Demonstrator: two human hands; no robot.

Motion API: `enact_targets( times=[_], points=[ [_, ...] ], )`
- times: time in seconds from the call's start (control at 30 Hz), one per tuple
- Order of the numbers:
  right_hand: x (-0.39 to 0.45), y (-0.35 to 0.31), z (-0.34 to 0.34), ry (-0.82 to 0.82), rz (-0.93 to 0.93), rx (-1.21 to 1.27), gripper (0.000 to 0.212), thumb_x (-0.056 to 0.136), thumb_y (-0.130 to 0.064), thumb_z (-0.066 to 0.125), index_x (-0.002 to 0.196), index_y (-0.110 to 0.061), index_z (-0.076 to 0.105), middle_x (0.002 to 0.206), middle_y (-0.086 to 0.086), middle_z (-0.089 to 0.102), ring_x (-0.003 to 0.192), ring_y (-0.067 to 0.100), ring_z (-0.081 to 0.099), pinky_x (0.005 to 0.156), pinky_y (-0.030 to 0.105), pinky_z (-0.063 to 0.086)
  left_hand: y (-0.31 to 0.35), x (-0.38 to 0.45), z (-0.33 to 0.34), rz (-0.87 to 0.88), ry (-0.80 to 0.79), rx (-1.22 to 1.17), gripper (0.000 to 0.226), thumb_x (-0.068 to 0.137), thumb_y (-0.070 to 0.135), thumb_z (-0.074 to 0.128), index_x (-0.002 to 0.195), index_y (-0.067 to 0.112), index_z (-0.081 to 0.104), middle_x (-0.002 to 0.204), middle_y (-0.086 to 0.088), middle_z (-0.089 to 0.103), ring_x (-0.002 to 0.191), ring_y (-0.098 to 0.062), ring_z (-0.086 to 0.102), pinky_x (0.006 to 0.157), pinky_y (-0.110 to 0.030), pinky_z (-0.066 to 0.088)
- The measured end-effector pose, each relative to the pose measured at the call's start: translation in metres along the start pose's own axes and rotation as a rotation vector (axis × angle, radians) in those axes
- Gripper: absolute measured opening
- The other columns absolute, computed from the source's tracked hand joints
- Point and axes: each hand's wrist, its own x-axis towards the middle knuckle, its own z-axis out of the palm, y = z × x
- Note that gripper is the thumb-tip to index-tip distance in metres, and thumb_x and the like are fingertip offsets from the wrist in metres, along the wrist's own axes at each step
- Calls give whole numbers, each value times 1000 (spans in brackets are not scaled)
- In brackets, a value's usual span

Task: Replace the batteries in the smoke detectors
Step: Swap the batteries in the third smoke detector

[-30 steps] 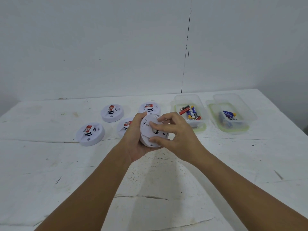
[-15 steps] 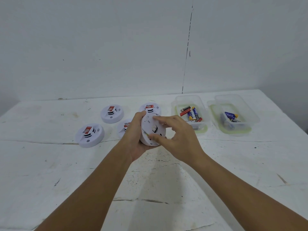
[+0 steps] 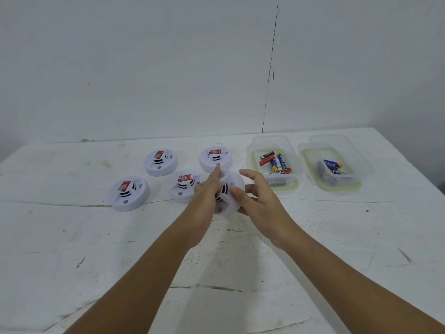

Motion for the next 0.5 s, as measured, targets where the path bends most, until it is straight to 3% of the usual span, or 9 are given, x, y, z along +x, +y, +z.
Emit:
enact_targets(
  times=[0.03,0.17,0.23,0.3,0.4,0.43,0.5],
  points=[
    [-1,3,-1,7,10,-17,41,101,-38,65,138,-41,48,119,1,69,102,16,75,97,46,60,1,-4,0,-2,14,30,43,102,53,55,135,26,61,114,-2,72,105,-18,69,80,-33,54],
    [-5,12,-11,15,62,43,36,108,-21,53,139,-40,50,122,4,70,106,15,73,88,34,62,-15,-14,-18,175,-40,107,41,108,29,47,148,35,48,144,5,58,132,-17,56,115,-42,44],
    [-6,12,-15,8,100,122,38,109,-13,50,141,-33,52,120,4,72,102,13,75,78,25,61,-23,-14,-29,202,-46,196,43,107,24,46,148,38,45,140,8,59,127,-11,58,114,-39,45],
    [-9,14,-17,-11,122,129,37,109,-10,48,141,-29,52,120,7,72,98,14,75,74,25,60,-27,-14,-34,165,-53,265,42,106,19,46,145,33,49,132,7,64,119,-12,63,108,-39,51],
    [-13,20,-18,-21,75,-62,34,110,-19,46,139,-37,51,116,-3,72,105,23,71,90,46,60,-32,-16,-34,196,-90,316,32,105,16,47,131,32,58,122,4,71,111,-14,69,100,-38,58],
    [-13,21,-20,-32,33,-169,33,110,-22,45,138,-42,48,114,-9,71,107,22,69,94,46,58,-32,-16,-33,233,-83,328,30,107,17,47,130,32,59,121,5,71,111,-13,69,97,-33,59],
    [-14,21,-20,-63,-59,-347,36,111,-23,43,137,-48,40,124,-17,65,115,5,63,98,31,53,-33,-13,-32,336,-62,406,29,109,21,46,133,30,58,120,9,69,111,-9,66,90,-20,57]
  ],
)
